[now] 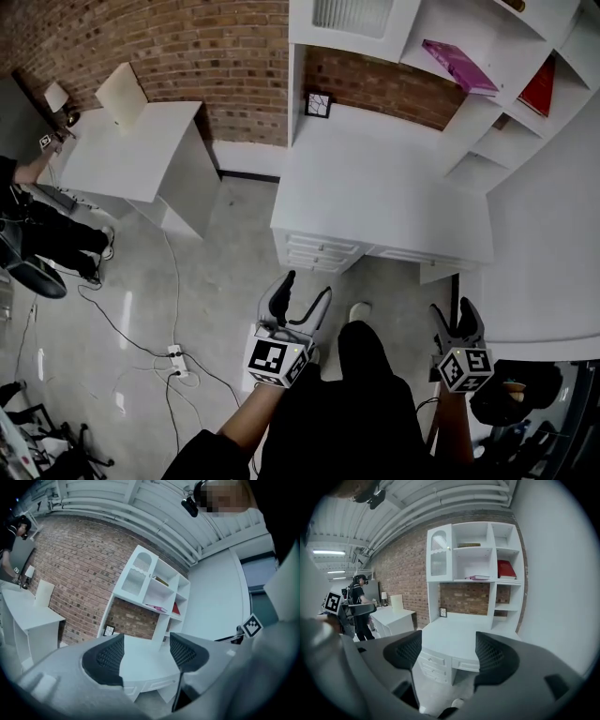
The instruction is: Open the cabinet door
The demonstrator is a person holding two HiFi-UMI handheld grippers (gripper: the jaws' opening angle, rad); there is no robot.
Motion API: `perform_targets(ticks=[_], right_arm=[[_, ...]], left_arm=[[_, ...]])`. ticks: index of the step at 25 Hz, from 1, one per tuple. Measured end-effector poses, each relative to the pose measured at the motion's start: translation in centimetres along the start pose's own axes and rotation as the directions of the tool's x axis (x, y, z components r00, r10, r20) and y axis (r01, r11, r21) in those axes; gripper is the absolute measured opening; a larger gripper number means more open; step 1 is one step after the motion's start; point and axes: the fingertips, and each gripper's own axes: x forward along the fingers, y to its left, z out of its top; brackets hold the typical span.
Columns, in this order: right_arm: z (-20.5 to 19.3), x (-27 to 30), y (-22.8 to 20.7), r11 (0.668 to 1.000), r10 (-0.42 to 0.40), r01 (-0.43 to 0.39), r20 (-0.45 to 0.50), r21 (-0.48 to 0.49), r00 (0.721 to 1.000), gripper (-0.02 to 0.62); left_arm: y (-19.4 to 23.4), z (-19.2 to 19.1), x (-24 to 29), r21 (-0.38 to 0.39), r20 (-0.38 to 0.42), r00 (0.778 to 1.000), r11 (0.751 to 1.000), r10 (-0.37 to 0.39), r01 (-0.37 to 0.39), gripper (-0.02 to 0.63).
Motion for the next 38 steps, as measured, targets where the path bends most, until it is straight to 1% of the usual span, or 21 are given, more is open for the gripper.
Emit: perform_targets(ticks=[3,7,11,14,18,23,27,32,38], right_arm=[[0.3,0.6,0.4,1.0,0.02,-0.02,0.01,0.0,1.0,0.353],[-0.2,2.0,0.6,0.998,0.07,-0.07,0.002,-0.01,0.998,0.353],[0.2,4.8,-0.2,0.993,0.117,-0.117,0.012,-0.014,0.993,0.353],[1.3,7.2,-1.0,0.99,0.143,-0.143,0.019,-0.006,0.99,0.353],[3.5,10.3,-2.8,0.987,0.159,-0.159,0.044,-0.012,0.986,0.353],[5.0,14.2,-6.4,0.985,0.174,-0.174,0.046,0.006,0.984,0.353],[6.5,17.7,-8.9,0.979,0.202,-0.203,0.05,0.012,0.978,0.353],[8.9,21.4,-11.9,0.974,0.227,-0.228,0.067,0.001,0.972,0.353],[10.0,24.9,-14.7,0.968,0.249,-0.25,0.075,0.014,0.966,0.353]], left_arm=[[0.2,0.0,-0.6,-0.002,0.003,1.0,1.0,0.018,-0.018,0.311],[0.0,-0.2,-0.8,0.002,0.004,0.999,0.999,0.048,-0.048,0.311],[0.4,0.1,0.3,0.02,0.015,0.995,0.995,0.094,-0.095,0.311],[0.7,0.1,1.7,0.026,0.003,0.993,0.992,0.12,-0.12,0.311],[0.7,0.8,5.9,0.066,-0.015,0.994,0.992,0.112,-0.11,0.311],[-0.2,2.2,12.3,0.09,-0.009,0.995,0.991,0.098,-0.097,0.311],[-0.4,3.3,17.1,0.109,0.005,0.993,0.987,0.115,-0.115,0.311],[-0.4,4.0,22.2,0.124,0.002,0.991,0.984,0.132,-0.132,0.311],[-0.8,3.9,27.3,0.131,-0.017,0.991,0.983,0.134,-0.131,0.311]])
